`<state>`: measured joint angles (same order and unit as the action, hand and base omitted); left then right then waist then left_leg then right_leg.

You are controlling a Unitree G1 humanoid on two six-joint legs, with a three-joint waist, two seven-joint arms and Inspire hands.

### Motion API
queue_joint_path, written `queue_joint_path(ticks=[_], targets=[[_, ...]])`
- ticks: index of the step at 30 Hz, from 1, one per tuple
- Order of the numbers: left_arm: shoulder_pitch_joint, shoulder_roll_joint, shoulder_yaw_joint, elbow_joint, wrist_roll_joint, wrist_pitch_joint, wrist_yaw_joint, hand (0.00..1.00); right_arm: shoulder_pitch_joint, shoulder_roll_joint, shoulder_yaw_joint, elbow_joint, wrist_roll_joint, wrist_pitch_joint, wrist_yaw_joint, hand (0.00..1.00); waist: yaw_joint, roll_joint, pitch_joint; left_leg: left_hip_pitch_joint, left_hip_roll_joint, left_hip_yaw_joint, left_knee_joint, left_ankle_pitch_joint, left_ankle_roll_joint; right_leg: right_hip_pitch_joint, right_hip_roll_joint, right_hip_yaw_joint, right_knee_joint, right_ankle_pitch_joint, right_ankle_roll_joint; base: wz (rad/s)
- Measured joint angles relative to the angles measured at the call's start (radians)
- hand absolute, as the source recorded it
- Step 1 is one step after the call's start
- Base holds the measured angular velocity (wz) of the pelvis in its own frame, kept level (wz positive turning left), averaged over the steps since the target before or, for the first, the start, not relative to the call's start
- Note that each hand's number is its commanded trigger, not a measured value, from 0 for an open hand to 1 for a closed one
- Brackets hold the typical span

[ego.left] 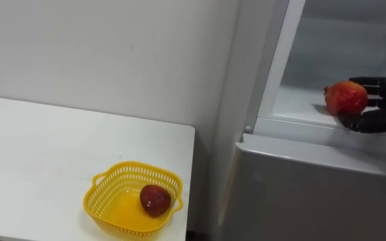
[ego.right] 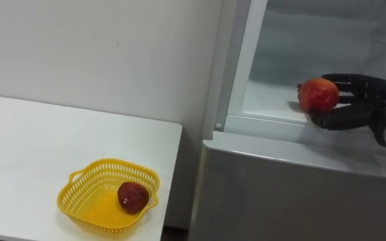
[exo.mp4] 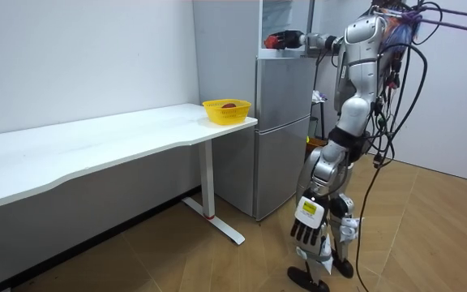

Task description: Retrieve from the upper fridge

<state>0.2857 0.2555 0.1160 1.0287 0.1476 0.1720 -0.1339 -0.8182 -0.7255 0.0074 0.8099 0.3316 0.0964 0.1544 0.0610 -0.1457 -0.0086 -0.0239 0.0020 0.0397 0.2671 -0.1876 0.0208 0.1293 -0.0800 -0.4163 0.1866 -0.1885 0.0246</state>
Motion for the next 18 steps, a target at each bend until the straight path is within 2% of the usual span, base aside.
queue_joint_path(ticks=[7,11,14,18], targets=[[-0.004,0.000,-0.004,0.001,0.000,0.002,0.002,0.00,0.000,0.000,0.009,0.003,0.094,0.009,-0.031,1.00,-0.002,0.000,0.0003,-0.002,0.000,0.001,0.000,0.000,0.000,0.001,0.000,-0.002,0.001,0.000,0.000,0.00],[-0.007,0.002,-0.003,-0.014,0.000,0.002,0.010,0.00,0.000,0.001,0.009,-0.010,0.121,0.030,-0.052,1.00,-0.003,-0.001,-0.0005,-0.001,0.000,0.007,-0.001,0.000,0.000,-0.002,-0.001,0.001,0.002,0.000,0.000,0.00],[-0.012,0.002,-0.003,-0.013,0.000,0.002,0.017,0.00,0.006,0.013,0.009,-0.078,0.127,0.047,-0.093,1.00,-0.007,0.002,0.0015,-0.004,0.001,0.013,-0.001,0.000,0.000,-0.008,0.000,0.002,0.002,0.000,0.000,-0.05],[-0.025,0.001,-0.004,-0.010,-0.006,0.001,0.025,0.00,0.084,0.023,0.006,-0.229,0.120,0.046,-0.150,1.00,-0.011,0.008,0.0010,-0.006,0.002,0.016,0.000,0.000,0.000,-0.008,0.001,0.003,0.000,0.000,0.000,0.00]])
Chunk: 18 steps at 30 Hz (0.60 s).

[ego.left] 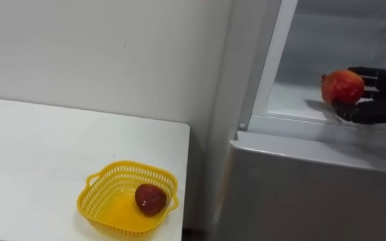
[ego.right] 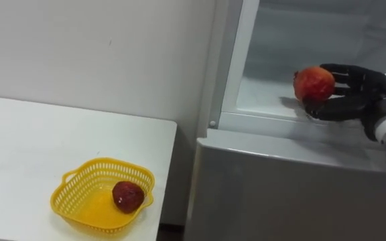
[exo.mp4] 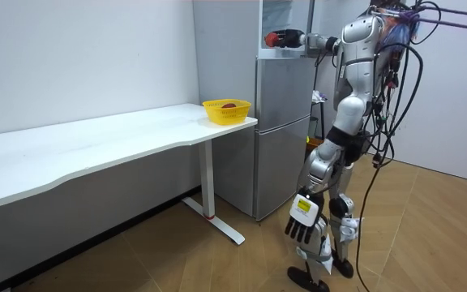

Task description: Retrieve from the upper fridge

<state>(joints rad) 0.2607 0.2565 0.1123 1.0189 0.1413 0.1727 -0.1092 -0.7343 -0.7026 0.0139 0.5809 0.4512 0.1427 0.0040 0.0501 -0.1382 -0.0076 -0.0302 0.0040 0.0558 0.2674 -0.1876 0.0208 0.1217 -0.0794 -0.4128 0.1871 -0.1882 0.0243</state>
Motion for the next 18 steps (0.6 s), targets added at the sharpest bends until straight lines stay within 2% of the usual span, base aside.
queue_joint_path(ticks=[1,3,4,6,9,11,13,15,18], targets=[[-0.004,-0.001,0.000,0.003,-0.002,-0.003,0.001,0.00,0.020,0.003,-0.007,-0.033,-0.006,0.000,-0.010,1.00,0.000,0.002,-0.0001,-0.002,0.000,0.000,0.000,0.000,0.000,0.000,0.000,0.000,0.000,0.000,0.000,0.00],[-0.006,-0.005,-0.012,0.003,-0.008,-0.009,0.010,0.00,0.085,0.050,-0.038,-0.160,-0.039,-0.001,-0.051,1.00,0.001,0.016,-0.0007,-0.002,0.001,0.005,0.002,0.000,0.000,-0.003,0.000,0.005,0.000,0.000,0.000,-0.05],[-0.006,-0.006,-0.017,0.003,-0.009,-0.010,0.010,0.00,0.099,0.058,-0.039,-0.186,-0.042,-0.001,-0.059,1.00,0.001,0.020,-0.0012,-0.001,0.001,0.008,0.001,0.000,0.000,-0.004,0.000,0.006,0.000,0.000,0.000,-0.08],[-0.003,-0.011,-0.021,0.003,-0.030,-0.021,0.012,0.00,0.145,0.084,-0.039,-0.283,-0.046,-0.001,-0.082,1.00,-0.006,0.042,0.0014,0.003,0.002,0.016,0.000,-0.001,0.001,-0.004,-0.002,0.016,0.002,0.000,0.000,-0.06],[-0.002,-0.011,-0.037,0.005,-0.051,-0.033,0.020,0.00,0.224,0.116,-0.039,-0.426,-0.087,-0.006,-0.124,1.00,-0.015,0.063,-0.0053,0.005,0.004,0.028,-0.005,-0.001,0.002,-0.009,-0.004,0.024,0.004,0.000,0.000,-0.07],[-0.003,-0.016,-0.037,0.022,-0.052,-0.044,0.021,0.00,0.271,0.126,-0.041,-0.486,-0.106,-0.022,-0.142,1.00,-0.016,0.070,-0.0039,0.007,0.004,0.032,-0.009,-0.001,0.002,-0.008,-0.004,0.028,0.004,0.000,0.000,-0.09],[-0.006,-0.023,-0.037,0.033,-0.052,-0.052,0.022,0.00,0.301,0.149,-0.056,-0.529,-0.109,-0.022,-0.161,1.00,-0.019,0.076,-0.0008,0.008,0.004,0.037,-0.010,-0.001,0.002,-0.008,-0.004,0.032,0.003,0.000,0.000,-0.06],[-0.007,-0.036,-0.036,0.037,-0.072,-0.056,0.021,0.00,0.336,0.190,-0.093,-0.598,-0.136,-0.026,-0.194,1.00,-0.023,0.085,0.0049,0.007,0.006,0.044,-0.010,-0.001,0.003,-0.013,-0.003,0.042,0.003,0.001,-0.001,-0.10],[0.002,-0.051,-0.037,0.044,-0.073,-0.080,0.018,0.00,0.407,0.217,-0.134,-0.682,-0.147,-0.065,-0.234,1.00,-0.025,0.094,0.0031,0.006,0.007,0.050,-0.012,-0.002,0.004,-0.016,-0.003,0.043,0.002,0.002,-0.001,-0.05]])
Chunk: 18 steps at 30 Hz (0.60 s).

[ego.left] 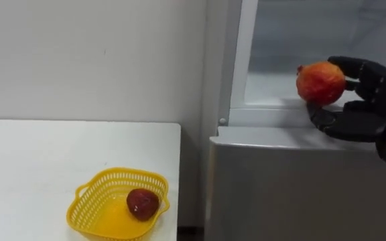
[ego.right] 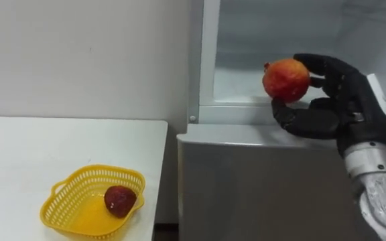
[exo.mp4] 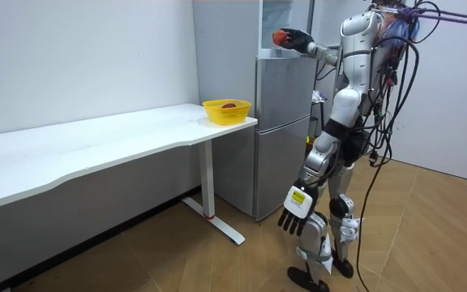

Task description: Retrieve from the upper fridge

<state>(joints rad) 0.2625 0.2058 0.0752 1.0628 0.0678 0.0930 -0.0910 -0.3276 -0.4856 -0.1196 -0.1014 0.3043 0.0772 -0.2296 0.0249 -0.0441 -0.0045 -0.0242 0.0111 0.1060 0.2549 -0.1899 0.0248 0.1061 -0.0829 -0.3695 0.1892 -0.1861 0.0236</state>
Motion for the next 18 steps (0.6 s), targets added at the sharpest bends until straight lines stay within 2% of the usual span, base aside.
queue_joint_path(ticks=[3,7,11,13,18], targets=[[0.005,-0.007,0.000,0.022,0.001,-0.014,0.000,0.00,0.065,0.021,-0.017,-0.102,-0.040,-0.009,-0.022,1.00,-0.006,0.006,-0.0042,0.003,0.001,0.008,-0.007,0.000,0.000,-0.004,0.001,0.007,0.000,0.000,0.000,-0.05],[0.018,-0.008,-0.001,0.040,0.001,-0.015,-0.001,0.00,0.083,0.054,-0.018,-0.182,-0.111,-0.036,-0.043,1.00,-0.020,0.007,-0.0041,0.019,0.005,0.025,-0.019,0.000,-0.001,0.002,0.001,0.008,0.000,0.000,0.000,-0.10],[0.014,-0.008,-0.003,0.042,0.001,-0.028,-0.008,0.00,0.083,0.055,-0.015,-0.211,-0.229,-0.075,-0.051,1.00,-0.019,0.003,-0.0016,0.020,0.008,0.034,-0.019,0.000,-0.001,-0.002,0.003,0.014,0.001,0.000,0.000,-0.06],[0.005,-0.008,-0.003,0.059,0.001,-0.035,-0.010,0.00,0.083,0.059,-0.003,-0.234,-0.277,-0.077,-0.050,1.00,-0.016,0.001,-0.0002,0.022,0.010,0.039,-0.019,0.000,-0.002,-0.003,0.004,0.018,0.002,0.001,-0.001,-0.07],[-0.044,-0.003,-0.022,0.083,0.002,-0.038,-0.015,0.00,0.096,0.070,0.077,-0.270,-0.422,-0.112,-0.023,1.00,0.001,-0.015,0.0078,0.024,0.011,0.039,-0.020,0.001,-0.003,-0.006,0.003,0.014,0.008,0.001,-0.002,-0.01]])
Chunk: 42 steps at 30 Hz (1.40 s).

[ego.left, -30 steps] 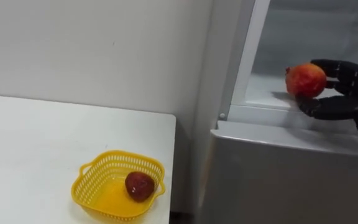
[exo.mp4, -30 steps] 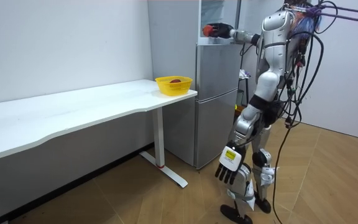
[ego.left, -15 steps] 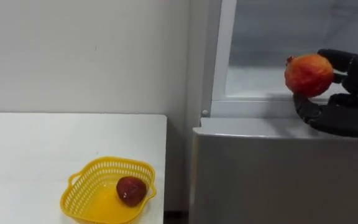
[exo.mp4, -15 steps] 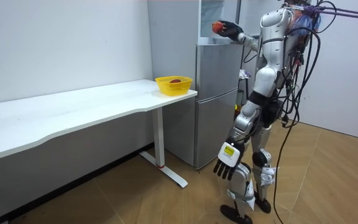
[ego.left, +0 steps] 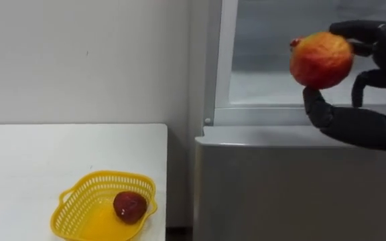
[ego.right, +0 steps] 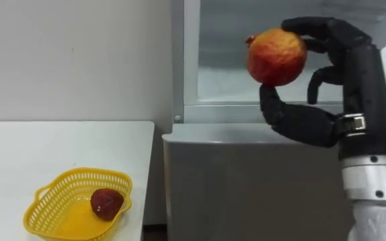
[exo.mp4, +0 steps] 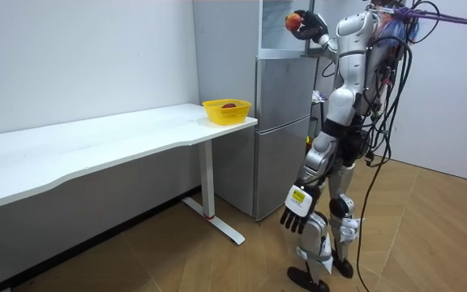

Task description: Retrieve from the upper fridge

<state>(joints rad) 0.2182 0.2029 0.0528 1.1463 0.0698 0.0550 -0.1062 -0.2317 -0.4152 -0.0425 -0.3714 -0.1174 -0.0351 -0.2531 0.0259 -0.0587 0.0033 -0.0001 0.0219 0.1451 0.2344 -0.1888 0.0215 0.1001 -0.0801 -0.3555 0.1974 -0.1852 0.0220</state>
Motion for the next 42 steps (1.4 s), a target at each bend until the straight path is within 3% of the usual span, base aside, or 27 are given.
queue_joint_path(ticks=[3,9,14,18,21,26,32,37,42], targets=[[-0.023,0.015,-0.019,0.012,0.001,-0.001,-0.007,0.00,0.000,0.003,0.057,-0.004,-0.077,0.000,0.034,1.00,0.020,-0.011,-0.0014,-0.013,-0.001,0.000,0.001,0.000,0.000,-0.016,0.000,0.009,0.001,0.000,0.000,-0.06],[-0.032,0.018,-0.026,0.024,0.001,-0.012,-0.011,0.00,-0.001,0.019,0.101,-0.031,-0.217,0.001,0.101,1.00,0.044,-0.021,-0.0059,-0.023,-0.006,-0.010,0.002,-0.001,0.002,-0.015,-0.002,-0.006,-0.003,0.001,0.001,0.08],[-0.036,0.017,-0.039,0.024,0.001,-0.013,-0.032,0.00,-0.012,0.030,0.174,-0.069,-0.261,0.000,0.116,1.00,0.083,-0.017,-0.0031,-0.014,-0.004,-0.010,-0.010,0.000,0.000,-0.009,0.001,-0.004,-0.011,0.001,0.001,0.00],[-0.041,0.020,-0.066,0.029,0.001,-0.021,-0.032,0.00,-0.046,0.030,0.227,-0.069,-0.279,-0.005,0.127,1.00,0.092,-0.019,0.0002,-0.006,-0.003,-0.016,-0.013,0.001,-0.002,0.002,0.004,-0.004,-0.012,0.001,0.001,0.07],[-0.042,0.020,-0.069,0.030,0.005,-0.021,-0.032,0.00,-0.076,0.030,0.247,-0.069,-0.280,-0.011,0.141,1.00,0.100,-0.026,0.0085,-0.008,-0.002,-0.021,-0.012,0.002,-0.004,0.002,0.005,-0.004,-0.012,0.001,0.001,0.01],[-0.040,0.022,-0.067,0.029,0.013,-0.021,-0.046,0.00,-0.082,0.029,0.254,-0.063,-0.296,-0.017,0.163,1.00,0.122,-0.047,0.0046,-0.009,-0.004,-0.035,-0.010,0.003,-0.004,0.006,0.006,-0.005,-0.012,0.001,0.001,0.07],[-0.060,0.024,-0.067,0.028,0.056,-0.021,-0.066,0.00,-0.083,0.030,0.282,0.030,-0.307,-0.029,0.192,1.00,0.154,-0.053,0.0153,-0.013,-0.011,-0.053,0.004,0.002,-0.004,0.015,0.004,-0.023,-0.012,0.001,0.001,0.07],[-0.063,0.023,-0.066,0.028,0.057,-0.016,-0.080,0.00,-0.084,0.039,0.317,0.116,-0.342,-0.027,0.214,1.00,0.176,-0.054,0.0147,-0.022,-0.012,-0.065,0.006,0.003,-0.003,0.010,0.001,-0.028,-0.010,0.001,0.001,0.04],[-0.075,0.024,-0.066,0.025,0.059,-0.016,-0.079,0.00,-0.100,0.072,0.338,0.218,-0.376,-0.017,0.244,1.00,0.189,-0.058,0.0127,-0.033,-0.016,-0.068,0.007,0.006,-0.001,0.003,-0.002,-0.032,-0.010,0.001,0.001,0.04]])
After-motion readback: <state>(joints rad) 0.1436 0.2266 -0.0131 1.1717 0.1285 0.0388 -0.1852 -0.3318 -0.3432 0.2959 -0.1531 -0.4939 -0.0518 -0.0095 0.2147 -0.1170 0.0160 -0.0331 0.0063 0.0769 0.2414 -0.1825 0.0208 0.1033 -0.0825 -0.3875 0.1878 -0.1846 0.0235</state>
